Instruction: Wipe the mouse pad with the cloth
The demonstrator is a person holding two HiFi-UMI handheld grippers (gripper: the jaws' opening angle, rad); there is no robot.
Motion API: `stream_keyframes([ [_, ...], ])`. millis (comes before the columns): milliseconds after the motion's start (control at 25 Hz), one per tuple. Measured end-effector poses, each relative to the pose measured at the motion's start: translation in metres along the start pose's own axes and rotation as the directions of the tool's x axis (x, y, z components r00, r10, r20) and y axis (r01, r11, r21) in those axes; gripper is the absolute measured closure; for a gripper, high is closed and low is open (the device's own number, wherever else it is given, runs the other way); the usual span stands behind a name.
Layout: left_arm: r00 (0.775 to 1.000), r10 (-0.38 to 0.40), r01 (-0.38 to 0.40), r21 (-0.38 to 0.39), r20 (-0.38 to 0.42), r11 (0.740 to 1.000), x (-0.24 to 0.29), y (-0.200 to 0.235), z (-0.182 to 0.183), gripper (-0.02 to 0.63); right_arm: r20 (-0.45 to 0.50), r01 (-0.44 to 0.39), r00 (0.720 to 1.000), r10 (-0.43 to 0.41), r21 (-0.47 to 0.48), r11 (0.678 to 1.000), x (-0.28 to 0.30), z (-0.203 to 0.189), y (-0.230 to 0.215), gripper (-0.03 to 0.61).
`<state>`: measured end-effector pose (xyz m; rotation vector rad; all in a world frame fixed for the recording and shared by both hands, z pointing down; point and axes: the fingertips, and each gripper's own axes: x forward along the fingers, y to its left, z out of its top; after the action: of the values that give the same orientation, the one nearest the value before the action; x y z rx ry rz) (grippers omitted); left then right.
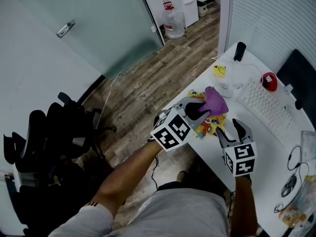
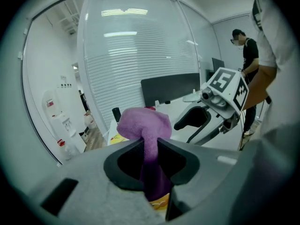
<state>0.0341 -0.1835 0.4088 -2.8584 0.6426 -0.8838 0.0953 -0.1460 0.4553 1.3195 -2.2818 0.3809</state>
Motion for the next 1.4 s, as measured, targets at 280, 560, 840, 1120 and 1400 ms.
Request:
stream_keyframes([
  [280, 0.987, -0.085, 0.091, 0.04, -0.139, 0.995, 0.037, -0.006, -0.02, 0.532, -0.133, -0.005, 0.991, 0.004, -0.004, 1.0, 0.023, -0.029, -0.008, 0.327],
  [560, 0.949, -0.156, 0.187, 0.092, -0.274, 0.978, 0.07, -0.012, -0.038, 0.532, -0.213, -0.016, 0.977, 0.014, -0.008, 1.0, 0.038, -0.048, -0.011, 0.322],
  [840, 0.897, -0.212, 0.288, 0.15, -0.388, 0.946, 0.103, -0.021, -0.051, 0.532, -0.247, -0.007, 0.969, 0.008, 0.004, 1.0, 0.047, -0.064, -0.023, 0.322],
  [1120, 0.848, -0.25, 0.352, 0.142, -0.467, 0.925, 0.126, -0.028, -0.066, 0.532, -0.279, -0.025, 0.96, 0.035, 0.038, 0.999, 0.05, -0.072, -0.022, 0.322],
  [1400, 0.817, -0.272, 0.38, 0.122, -0.508, 0.917, 0.137, -0.025, -0.071, 0.532, -0.274, -0.014, 0.961, 0.028, 0.052, 0.999, 0.049, -0.071, -0.021, 0.321],
])
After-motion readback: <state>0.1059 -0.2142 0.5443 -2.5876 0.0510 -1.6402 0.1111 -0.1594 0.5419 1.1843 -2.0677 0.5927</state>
